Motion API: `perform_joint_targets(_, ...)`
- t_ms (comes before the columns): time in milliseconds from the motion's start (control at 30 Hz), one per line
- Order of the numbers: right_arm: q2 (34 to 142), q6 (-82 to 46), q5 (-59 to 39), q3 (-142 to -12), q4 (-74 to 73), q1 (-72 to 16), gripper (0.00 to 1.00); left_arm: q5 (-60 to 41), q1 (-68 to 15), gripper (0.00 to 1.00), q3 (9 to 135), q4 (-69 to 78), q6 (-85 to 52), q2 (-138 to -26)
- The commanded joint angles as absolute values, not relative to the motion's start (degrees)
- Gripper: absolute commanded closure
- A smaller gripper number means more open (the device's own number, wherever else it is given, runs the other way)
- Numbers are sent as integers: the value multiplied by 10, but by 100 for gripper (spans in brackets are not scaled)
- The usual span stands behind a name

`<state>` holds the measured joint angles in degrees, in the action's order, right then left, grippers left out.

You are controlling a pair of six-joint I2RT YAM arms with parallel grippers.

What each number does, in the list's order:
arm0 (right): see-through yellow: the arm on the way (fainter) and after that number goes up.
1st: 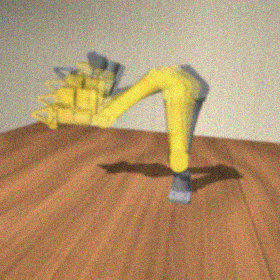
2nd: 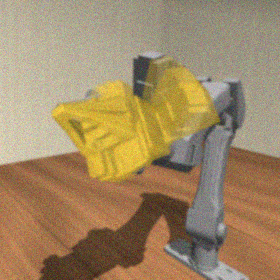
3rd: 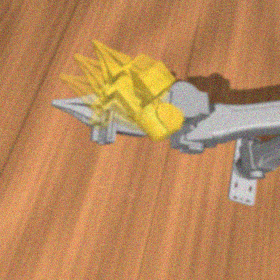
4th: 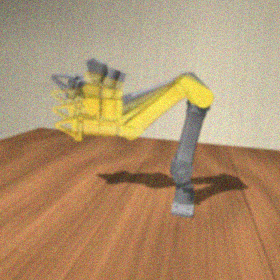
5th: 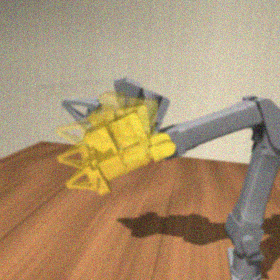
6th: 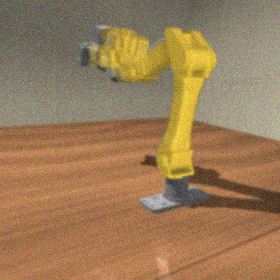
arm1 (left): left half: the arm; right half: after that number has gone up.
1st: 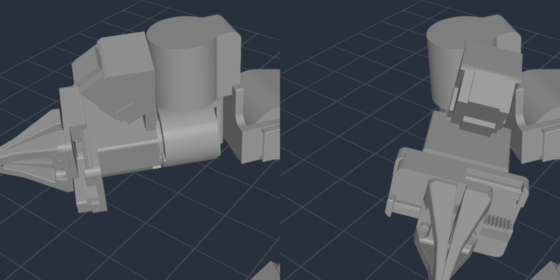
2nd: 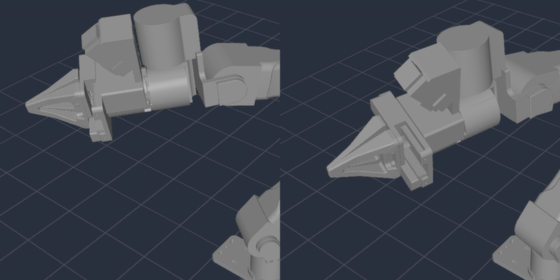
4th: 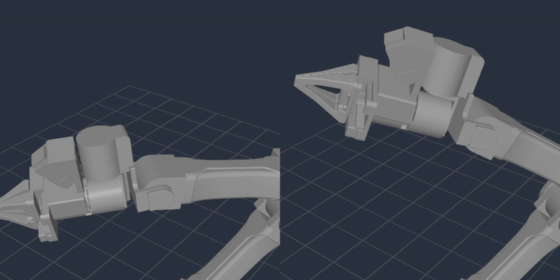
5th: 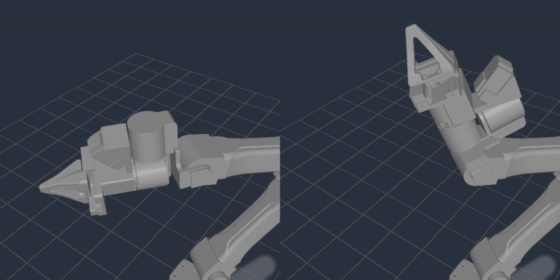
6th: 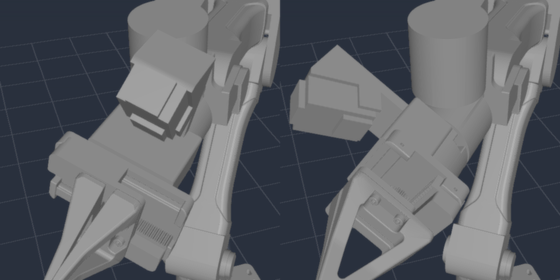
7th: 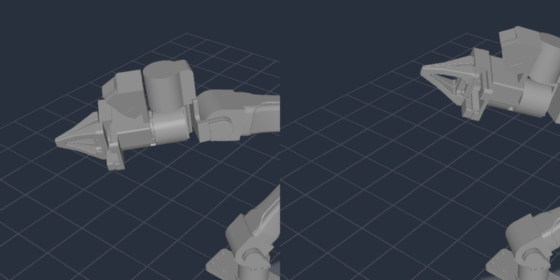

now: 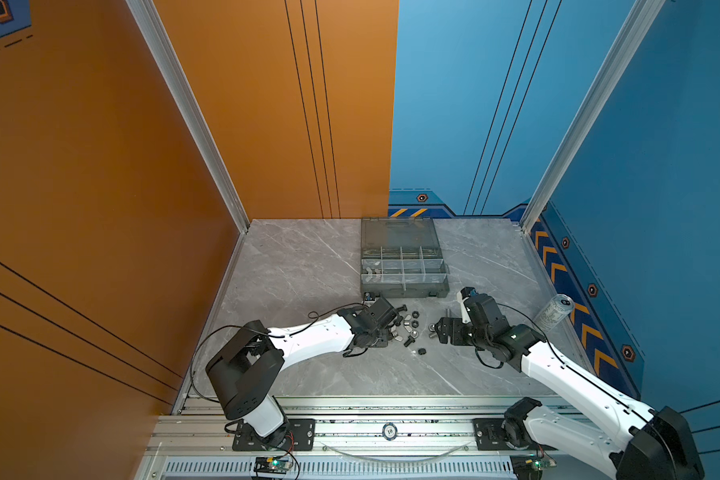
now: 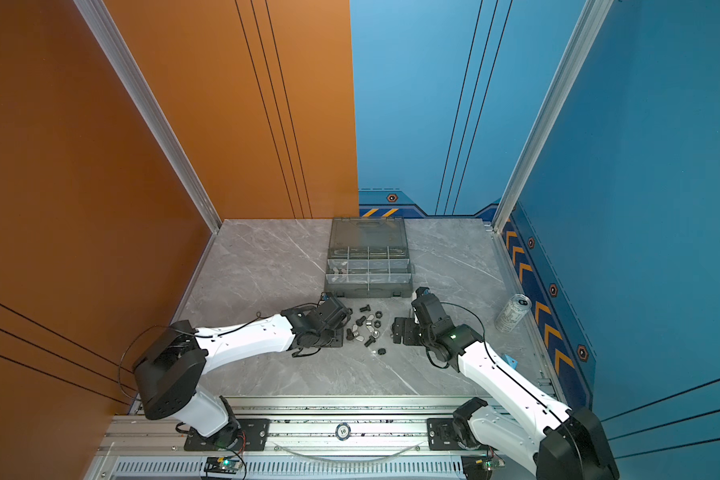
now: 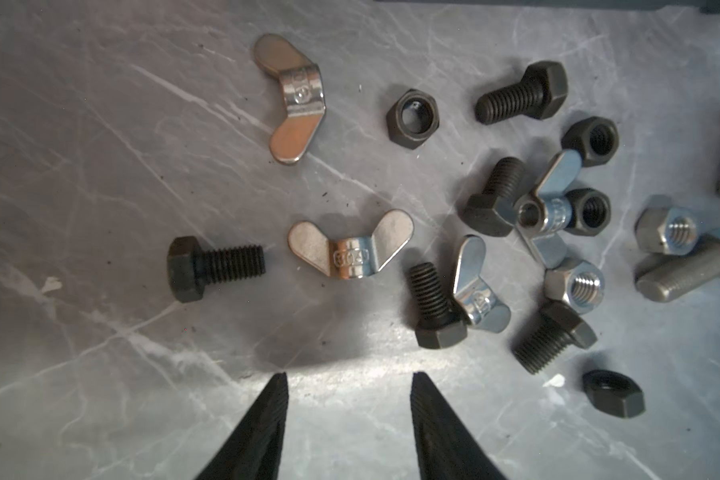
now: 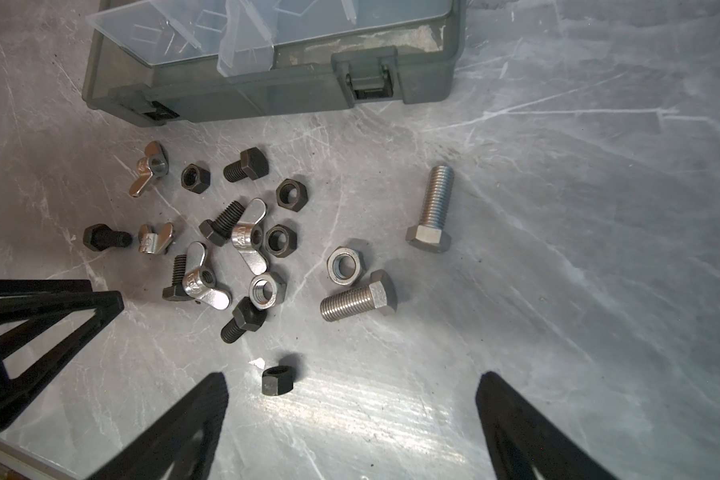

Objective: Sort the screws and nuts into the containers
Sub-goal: 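Move the left gripper back down over another silver wing nut in the pile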

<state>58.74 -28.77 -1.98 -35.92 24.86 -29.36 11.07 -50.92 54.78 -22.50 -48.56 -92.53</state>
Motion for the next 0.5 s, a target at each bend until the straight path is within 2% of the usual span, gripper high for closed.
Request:
perform_joint_targets(0,583,-287,-25,-354,243,-299,4,91,-511,51,545,-193,-509,-950)
perform_joint_targets(467,580,-284,-24,-352,243,-300,4,79,-491,51,582,-206,-483,-996)
